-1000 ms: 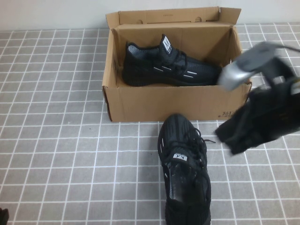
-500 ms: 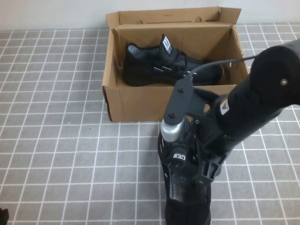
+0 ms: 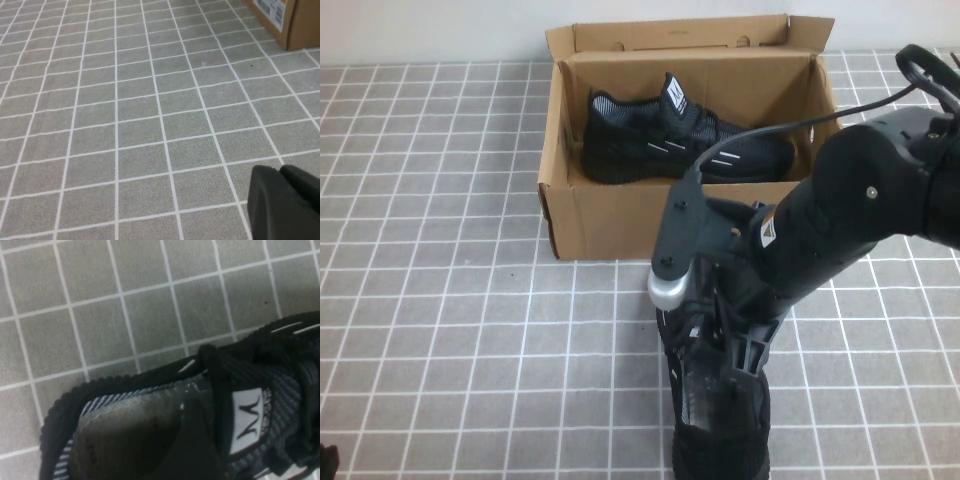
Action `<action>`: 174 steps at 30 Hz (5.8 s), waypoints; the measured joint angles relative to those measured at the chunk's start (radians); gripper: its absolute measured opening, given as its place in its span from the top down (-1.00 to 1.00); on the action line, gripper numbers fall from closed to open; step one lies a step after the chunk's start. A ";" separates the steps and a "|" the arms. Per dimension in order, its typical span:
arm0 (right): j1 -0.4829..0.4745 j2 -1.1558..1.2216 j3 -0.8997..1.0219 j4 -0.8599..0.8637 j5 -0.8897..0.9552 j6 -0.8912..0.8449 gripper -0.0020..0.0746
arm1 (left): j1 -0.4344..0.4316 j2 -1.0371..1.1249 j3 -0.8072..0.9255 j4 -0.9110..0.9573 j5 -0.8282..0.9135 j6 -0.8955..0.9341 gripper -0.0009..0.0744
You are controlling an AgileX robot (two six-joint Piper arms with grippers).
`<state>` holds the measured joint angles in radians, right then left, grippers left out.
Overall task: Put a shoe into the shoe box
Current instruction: Pick up the shoe from the table, then hand over the shoe
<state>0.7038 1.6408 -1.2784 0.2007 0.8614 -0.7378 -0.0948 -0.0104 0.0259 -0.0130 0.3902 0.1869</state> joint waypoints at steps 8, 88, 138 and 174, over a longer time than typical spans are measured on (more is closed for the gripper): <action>0.002 0.038 0.000 0.000 -0.062 0.000 -0.30 | 0.000 0.000 0.000 0.000 0.000 0.000 0.98; 0.091 0.201 -0.204 -0.329 0.208 0.279 0.83 | 0.000 0.000 0.000 0.000 0.000 0.000 0.98; 0.091 -0.263 -0.204 -0.243 0.159 0.202 0.96 | 0.000 0.000 0.000 -0.171 -0.206 -0.051 0.98; 0.091 -0.263 -0.204 -0.194 0.182 0.204 0.96 | 0.000 1.122 -1.068 -0.790 0.758 0.750 0.98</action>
<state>0.7950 1.3773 -1.4823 0.0069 1.0434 -0.5342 -0.0948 1.1117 -1.0421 -0.8030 1.1480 0.9370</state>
